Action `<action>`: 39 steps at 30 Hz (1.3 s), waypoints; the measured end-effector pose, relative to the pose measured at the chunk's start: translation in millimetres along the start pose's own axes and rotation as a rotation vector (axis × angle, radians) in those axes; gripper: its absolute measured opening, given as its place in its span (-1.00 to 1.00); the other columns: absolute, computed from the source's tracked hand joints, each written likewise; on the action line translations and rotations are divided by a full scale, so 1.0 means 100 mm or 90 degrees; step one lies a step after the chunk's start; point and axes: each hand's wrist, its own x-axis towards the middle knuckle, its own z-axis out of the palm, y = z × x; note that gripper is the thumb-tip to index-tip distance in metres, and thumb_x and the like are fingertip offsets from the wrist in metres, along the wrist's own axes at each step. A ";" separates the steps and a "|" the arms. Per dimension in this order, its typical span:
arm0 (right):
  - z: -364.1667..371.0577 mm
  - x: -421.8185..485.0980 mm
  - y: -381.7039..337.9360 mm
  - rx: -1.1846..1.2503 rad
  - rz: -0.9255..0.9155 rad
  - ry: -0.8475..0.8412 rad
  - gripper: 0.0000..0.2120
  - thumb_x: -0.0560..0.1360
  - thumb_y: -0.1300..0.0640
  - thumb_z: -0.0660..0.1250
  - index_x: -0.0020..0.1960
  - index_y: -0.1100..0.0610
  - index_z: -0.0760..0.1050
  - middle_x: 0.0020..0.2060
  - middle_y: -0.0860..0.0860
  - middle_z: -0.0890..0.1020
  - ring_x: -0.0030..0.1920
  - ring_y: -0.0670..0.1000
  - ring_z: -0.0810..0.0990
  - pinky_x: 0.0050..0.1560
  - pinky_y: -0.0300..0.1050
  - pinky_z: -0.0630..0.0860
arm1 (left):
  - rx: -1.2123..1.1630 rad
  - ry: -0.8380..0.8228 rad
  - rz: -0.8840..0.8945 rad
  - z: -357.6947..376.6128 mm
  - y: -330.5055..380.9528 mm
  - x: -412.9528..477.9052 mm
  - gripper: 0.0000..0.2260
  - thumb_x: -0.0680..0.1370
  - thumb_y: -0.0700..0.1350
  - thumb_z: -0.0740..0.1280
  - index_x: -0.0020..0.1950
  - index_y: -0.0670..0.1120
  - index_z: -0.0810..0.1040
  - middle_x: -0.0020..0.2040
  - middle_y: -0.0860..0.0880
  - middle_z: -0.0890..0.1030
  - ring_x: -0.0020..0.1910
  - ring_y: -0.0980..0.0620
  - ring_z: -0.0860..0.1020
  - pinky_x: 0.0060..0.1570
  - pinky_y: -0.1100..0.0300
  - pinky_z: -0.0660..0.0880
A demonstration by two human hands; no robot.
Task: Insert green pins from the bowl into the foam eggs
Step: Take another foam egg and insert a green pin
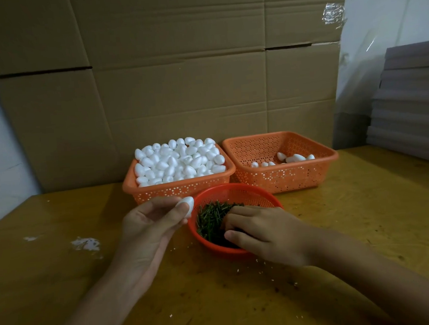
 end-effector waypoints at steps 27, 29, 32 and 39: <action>0.01 0.02 0.00 -0.013 -0.010 0.005 -0.66 0.74 -0.12 0.02 0.19 0.02 0.50 0.07 -0.15 0.48 0.03 -0.18 0.44 0.03 0.00 0.48 | -0.144 -0.010 -0.083 0.06 0.04 -0.03 -0.83 0.44 -0.26 0.46 -0.03 -0.10 0.78 0.19 -0.25 0.71 0.18 -0.22 0.71 -0.01 0.13 0.68; 0.01 0.02 0.00 -0.008 -0.010 0.004 -0.67 0.74 -0.11 0.02 0.17 0.02 0.50 0.05 -0.15 0.47 0.01 -0.19 0.42 0.03 0.01 0.48 | -0.143 -0.020 -0.082 0.06 0.04 -0.04 -0.83 0.44 -0.28 0.45 -0.04 -0.11 0.77 0.18 -0.25 0.71 0.20 -0.23 0.70 0.01 0.12 0.68; 0.00 0.01 0.00 -0.002 -0.009 0.006 -0.70 0.73 -0.11 0.03 0.19 0.00 0.47 0.06 -0.15 0.49 0.03 -0.18 0.44 0.04 0.01 0.47 | -0.129 -0.033 -0.077 0.07 0.04 -0.05 -0.83 0.43 -0.29 0.44 -0.06 -0.11 0.77 0.18 -0.26 0.71 0.20 -0.23 0.70 0.02 0.11 0.68; 0.01 0.02 0.02 0.001 -0.009 0.011 -0.73 0.73 -0.13 0.04 0.21 -0.04 0.43 0.05 -0.18 0.48 0.00 -0.19 0.41 -0.01 -0.05 0.44 | -0.091 -0.067 -0.057 0.07 0.02 -0.05 -0.81 0.43 -0.33 0.42 -0.08 -0.11 0.76 0.19 -0.30 0.70 0.19 -0.25 0.70 0.03 0.10 0.68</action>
